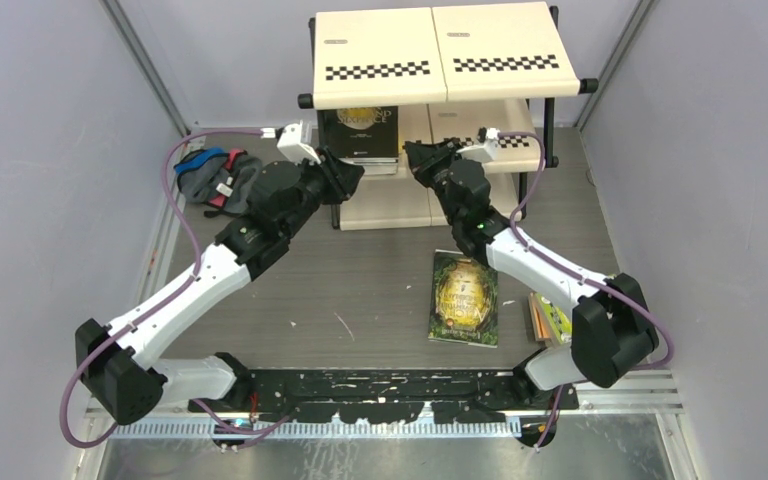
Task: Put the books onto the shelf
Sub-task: Adjust the book on the shelf.
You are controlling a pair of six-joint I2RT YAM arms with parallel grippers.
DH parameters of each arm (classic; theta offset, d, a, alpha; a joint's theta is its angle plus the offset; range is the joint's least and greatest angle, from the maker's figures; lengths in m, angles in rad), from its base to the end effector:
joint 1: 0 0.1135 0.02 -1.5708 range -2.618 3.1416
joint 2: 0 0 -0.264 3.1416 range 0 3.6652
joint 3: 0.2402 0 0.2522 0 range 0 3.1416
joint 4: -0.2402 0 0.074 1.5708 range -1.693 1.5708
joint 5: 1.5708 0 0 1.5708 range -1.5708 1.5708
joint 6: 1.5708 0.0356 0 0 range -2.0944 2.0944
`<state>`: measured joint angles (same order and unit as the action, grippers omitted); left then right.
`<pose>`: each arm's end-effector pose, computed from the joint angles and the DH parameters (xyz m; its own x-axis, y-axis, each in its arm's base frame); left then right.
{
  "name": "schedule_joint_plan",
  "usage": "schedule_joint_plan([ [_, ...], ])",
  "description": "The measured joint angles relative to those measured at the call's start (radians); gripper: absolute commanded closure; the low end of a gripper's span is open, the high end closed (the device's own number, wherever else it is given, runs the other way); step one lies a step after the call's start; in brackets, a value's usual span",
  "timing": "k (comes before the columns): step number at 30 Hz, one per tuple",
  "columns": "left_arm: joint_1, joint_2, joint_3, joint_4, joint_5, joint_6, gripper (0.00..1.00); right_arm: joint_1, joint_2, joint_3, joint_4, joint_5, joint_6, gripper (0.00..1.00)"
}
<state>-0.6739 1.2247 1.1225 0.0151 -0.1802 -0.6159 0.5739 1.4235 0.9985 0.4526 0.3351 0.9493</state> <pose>0.2297 -0.1753 0.3871 -0.3296 -0.4641 -0.8222 0.3480 0.7498 -0.5628 0.2891 0.1730 0.3313 -0.1789 0.7986 -0.5746 -0.1566 0.5535 0.8180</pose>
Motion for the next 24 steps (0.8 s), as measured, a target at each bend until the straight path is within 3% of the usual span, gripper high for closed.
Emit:
schedule_joint_plan([
  [24,0.000,0.045,0.000,-0.006,0.002,0.023,0.72,-0.018,0.105,0.124,-0.148,0.023,-0.103,0.81],
])
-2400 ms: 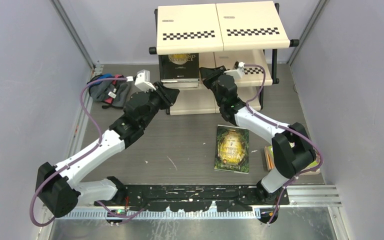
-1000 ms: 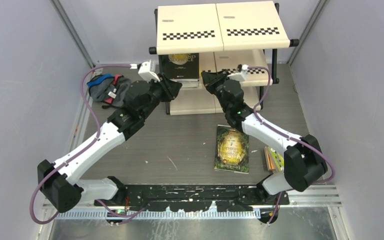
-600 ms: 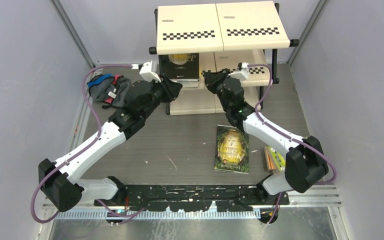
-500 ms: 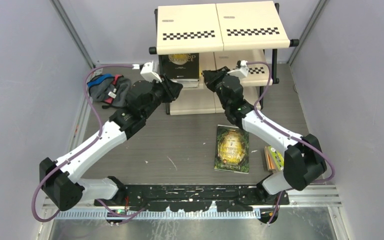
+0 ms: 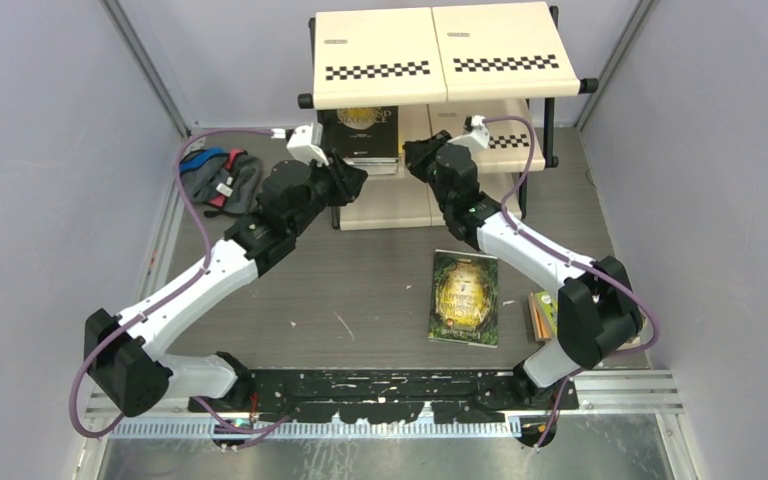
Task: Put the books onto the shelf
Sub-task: Adjust the book on the shelf.
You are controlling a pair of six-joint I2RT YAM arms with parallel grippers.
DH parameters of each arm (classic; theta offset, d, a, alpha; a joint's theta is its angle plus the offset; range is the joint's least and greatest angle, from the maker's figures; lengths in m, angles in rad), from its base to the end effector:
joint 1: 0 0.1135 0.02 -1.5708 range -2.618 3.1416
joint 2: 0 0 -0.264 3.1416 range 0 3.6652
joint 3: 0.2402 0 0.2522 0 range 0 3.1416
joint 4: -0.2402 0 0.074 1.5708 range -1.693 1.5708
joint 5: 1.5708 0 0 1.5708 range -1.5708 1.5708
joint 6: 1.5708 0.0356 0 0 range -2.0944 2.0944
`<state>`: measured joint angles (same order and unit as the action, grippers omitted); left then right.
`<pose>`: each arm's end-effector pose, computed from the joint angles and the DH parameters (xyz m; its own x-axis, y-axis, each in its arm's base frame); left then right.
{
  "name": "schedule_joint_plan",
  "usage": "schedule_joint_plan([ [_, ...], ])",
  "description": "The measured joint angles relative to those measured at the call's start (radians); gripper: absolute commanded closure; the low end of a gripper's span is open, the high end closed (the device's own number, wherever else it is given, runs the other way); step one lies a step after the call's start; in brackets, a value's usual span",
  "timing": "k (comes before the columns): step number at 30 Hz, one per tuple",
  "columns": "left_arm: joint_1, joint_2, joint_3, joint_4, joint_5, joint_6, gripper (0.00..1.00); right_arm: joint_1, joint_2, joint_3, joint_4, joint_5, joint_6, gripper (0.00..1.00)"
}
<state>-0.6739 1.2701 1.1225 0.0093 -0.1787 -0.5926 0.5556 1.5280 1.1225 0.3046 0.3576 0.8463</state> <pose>0.2391 -0.1828 0.3739 -0.3555 -0.4195 -0.8353 0.3351 0.7770 -0.5329 0.3161 0.1815 0.3249 -0.2051 0.6983 -0.6858 -0.0673 0.6890 0.7217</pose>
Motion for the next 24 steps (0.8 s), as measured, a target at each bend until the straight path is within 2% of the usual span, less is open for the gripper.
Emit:
schedule_joint_plan([
  [24,0.000,0.035,0.000,0.001,0.005,0.000,0.72,-0.001,0.032,0.030,-0.053,-0.030,-0.018,0.81],
])
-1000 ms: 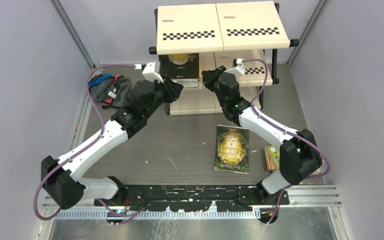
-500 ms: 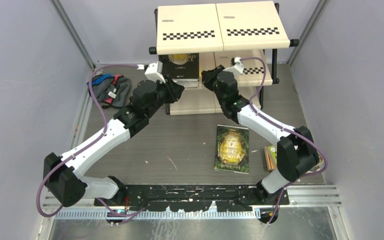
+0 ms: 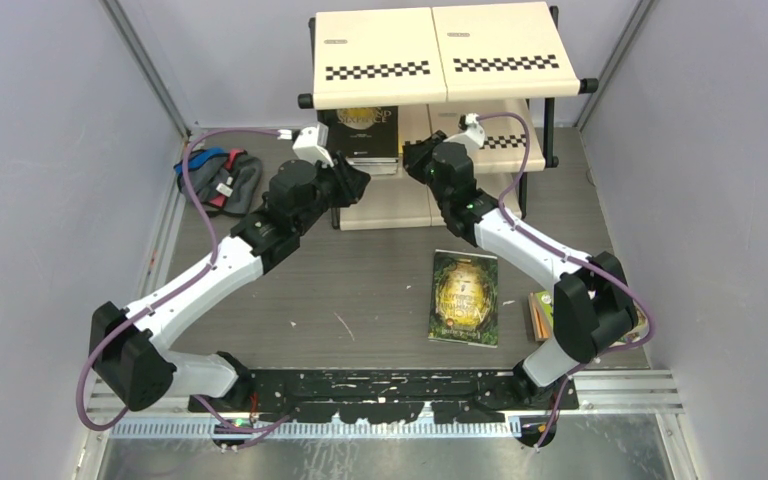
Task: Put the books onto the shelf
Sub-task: Adjust the book on the shelf.
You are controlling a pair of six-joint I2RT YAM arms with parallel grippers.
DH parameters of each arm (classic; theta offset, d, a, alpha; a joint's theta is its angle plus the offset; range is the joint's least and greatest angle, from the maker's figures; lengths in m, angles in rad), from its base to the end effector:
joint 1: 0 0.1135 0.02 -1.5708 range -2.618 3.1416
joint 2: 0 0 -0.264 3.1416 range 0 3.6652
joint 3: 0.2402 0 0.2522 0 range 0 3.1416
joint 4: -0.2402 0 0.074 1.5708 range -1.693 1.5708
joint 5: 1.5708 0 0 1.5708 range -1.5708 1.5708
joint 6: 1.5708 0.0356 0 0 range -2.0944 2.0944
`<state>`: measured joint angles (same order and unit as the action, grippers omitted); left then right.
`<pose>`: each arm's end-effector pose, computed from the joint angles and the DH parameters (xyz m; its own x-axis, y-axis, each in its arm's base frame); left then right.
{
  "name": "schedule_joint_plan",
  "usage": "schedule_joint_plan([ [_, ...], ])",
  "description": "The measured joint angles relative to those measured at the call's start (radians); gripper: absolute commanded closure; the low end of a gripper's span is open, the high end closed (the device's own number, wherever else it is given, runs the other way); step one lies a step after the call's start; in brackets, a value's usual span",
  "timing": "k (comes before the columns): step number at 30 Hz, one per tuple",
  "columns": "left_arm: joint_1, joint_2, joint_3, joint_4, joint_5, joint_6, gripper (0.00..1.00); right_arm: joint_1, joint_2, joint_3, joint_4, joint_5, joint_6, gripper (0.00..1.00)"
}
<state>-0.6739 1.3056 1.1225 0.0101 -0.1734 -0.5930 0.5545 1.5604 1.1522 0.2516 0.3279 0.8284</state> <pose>0.2461 -0.1887 0.3639 -0.3808 -0.4003 -0.8335 0.3244 0.7862 -0.5259 0.3225 0.1863 0.3185 -0.2576 0.6610 -0.7048 -0.0564 0.7179 0.6939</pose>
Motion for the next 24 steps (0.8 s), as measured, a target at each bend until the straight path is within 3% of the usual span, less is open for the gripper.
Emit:
schedule_joint_plan([
  [24,0.000,0.004,0.005,0.000,0.002,0.001,0.71,0.016,0.000,0.058,-0.056,0.019,-0.047,0.81],
])
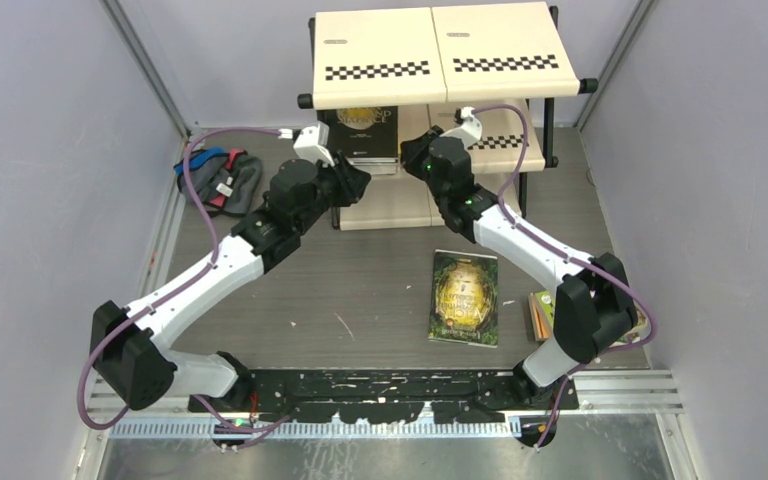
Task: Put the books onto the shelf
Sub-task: Adjust the book on the shelf.
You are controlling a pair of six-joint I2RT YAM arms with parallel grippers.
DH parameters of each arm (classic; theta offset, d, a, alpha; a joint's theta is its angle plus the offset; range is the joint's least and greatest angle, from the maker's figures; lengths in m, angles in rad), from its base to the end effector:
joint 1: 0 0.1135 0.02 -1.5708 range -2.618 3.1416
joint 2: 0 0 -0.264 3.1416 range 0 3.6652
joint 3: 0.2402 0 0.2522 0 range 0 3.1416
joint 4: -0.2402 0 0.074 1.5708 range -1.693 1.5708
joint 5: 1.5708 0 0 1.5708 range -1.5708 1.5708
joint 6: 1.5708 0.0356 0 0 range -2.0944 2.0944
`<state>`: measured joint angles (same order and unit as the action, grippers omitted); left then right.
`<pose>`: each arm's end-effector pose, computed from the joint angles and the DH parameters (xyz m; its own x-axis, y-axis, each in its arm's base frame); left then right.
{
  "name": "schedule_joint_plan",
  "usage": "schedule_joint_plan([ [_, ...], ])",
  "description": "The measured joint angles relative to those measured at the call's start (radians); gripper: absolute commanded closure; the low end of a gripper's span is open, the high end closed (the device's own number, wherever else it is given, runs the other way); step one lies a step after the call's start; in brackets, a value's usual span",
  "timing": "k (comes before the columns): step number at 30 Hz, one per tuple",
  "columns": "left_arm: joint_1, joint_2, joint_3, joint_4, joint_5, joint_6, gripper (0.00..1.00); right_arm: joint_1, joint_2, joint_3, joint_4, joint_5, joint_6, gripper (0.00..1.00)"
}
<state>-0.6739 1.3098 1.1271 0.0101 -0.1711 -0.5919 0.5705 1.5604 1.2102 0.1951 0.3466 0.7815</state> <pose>0.2469 -0.1894 0.3643 -0.3813 -0.3991 -0.8339 0.3267 0.7857 -0.5254 0.3214 0.1919 0.3332 -0.2511 0.6260 -0.7383 -0.0685 0.7493 0.6586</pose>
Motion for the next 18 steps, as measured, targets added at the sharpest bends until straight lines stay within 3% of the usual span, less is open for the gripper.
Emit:
schedule_joint_plan([
  [18,0.000,0.010,0.001,0.000,0.000,0.018,0.71,0.037,-0.007,0.000,-0.013,0.056,-0.020,0.80],
])
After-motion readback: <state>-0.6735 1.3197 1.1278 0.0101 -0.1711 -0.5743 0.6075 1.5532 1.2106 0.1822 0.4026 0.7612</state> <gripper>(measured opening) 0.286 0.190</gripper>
